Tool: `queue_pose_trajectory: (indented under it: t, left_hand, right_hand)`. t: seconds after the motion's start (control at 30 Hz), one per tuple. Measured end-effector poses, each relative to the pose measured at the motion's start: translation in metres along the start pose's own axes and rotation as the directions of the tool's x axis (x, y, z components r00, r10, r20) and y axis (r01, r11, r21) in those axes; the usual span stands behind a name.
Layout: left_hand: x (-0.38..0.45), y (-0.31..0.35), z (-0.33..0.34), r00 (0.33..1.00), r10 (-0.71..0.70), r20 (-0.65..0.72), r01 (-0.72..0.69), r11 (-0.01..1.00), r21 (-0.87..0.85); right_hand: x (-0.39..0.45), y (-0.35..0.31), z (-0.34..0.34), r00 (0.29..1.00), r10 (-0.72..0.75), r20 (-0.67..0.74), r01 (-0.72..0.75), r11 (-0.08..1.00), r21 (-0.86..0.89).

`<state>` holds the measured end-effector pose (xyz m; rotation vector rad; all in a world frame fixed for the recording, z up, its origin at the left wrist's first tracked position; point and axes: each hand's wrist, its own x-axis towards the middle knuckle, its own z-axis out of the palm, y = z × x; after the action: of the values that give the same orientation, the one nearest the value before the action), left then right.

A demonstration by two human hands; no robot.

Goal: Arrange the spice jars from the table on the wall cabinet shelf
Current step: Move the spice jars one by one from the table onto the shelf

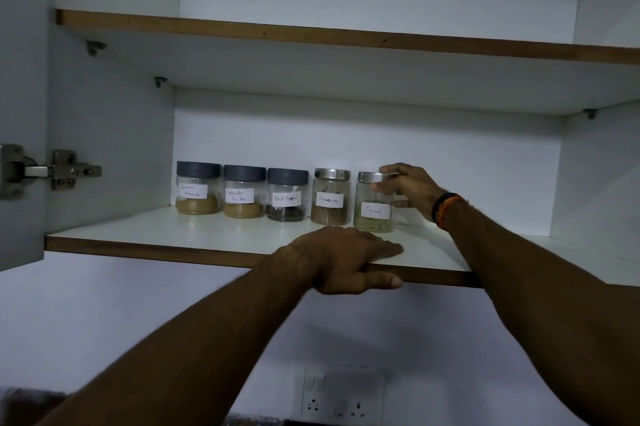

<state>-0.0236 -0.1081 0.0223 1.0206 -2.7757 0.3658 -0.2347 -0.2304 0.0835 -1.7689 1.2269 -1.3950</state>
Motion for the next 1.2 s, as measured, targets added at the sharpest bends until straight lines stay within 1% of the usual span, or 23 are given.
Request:
queue_pose_trajectory:
  t: [0.2,0.33,0.73,0.93,1.03,1.1,1.2]
  left_hand:
    - [0.0,0.0,-0.001,1.0,-0.009,0.001,0.009,1.0,0.006]
    - [0.001,0.0,-0.001,1.0,-0.004,-0.009,0.005,1.0,0.006]
    - [0.0,0.0,0.0,1.0,0.006,-0.019,-0.006,1.0,0.012]
    - [0.003,-0.002,0.001,0.999,0.016,-0.031,-0.015,1.0,0.02]
    - [0.004,-0.004,0.003,0.998,0.03,-0.048,-0.028,0.999,0.028]
    - [0.005,-0.006,0.005,0.998,0.029,-0.055,-0.027,0.999,0.042]
    - [0.005,-0.008,0.006,0.997,0.026,-0.072,-0.021,0.997,0.081]
  right_hand:
    - [0.01,0.006,0.008,1.0,-0.013,-0.024,0.014,1.0,0.016]
    - [0.013,0.007,0.01,0.999,-0.025,-0.026,0.025,1.0,-0.006]
    - [0.014,0.009,0.014,0.995,-0.05,-0.091,0.047,0.998,-0.041]
    - [0.015,0.01,0.014,0.992,-0.068,-0.108,0.06,0.995,-0.08]
    - [0.012,0.011,0.015,0.993,-0.062,-0.1,0.047,0.988,-0.147]
    - [0.005,0.009,0.016,0.988,-0.067,-0.137,0.044,0.985,-0.166]
    - [-0.017,-0.001,0.013,0.948,-0.147,-0.283,0.076,0.966,-0.246]
